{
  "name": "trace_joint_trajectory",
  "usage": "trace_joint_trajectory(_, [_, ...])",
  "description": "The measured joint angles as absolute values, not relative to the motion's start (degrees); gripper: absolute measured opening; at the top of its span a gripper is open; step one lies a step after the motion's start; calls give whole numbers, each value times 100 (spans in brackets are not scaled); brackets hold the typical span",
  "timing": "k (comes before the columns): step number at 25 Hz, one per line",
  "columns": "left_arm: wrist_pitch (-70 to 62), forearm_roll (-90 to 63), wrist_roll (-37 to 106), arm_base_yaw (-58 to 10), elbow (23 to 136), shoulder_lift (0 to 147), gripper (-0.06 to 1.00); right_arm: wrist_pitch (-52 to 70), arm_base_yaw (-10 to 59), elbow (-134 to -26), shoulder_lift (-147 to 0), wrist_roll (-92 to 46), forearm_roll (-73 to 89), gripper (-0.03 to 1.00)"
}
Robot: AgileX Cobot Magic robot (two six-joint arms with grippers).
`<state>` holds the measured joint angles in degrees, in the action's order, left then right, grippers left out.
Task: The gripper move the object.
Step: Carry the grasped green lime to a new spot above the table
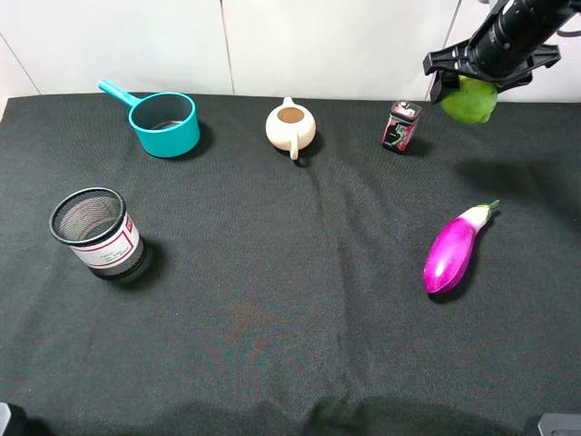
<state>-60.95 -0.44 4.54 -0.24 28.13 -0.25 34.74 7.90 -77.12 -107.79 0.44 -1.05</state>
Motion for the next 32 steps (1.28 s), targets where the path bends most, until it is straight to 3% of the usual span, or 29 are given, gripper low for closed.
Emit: trace_joint_trajectory(32, [-6095, -44, 454, -24, 2813, -25, 98, 2291, 437, -7682, -12206, -345, -174, 52])
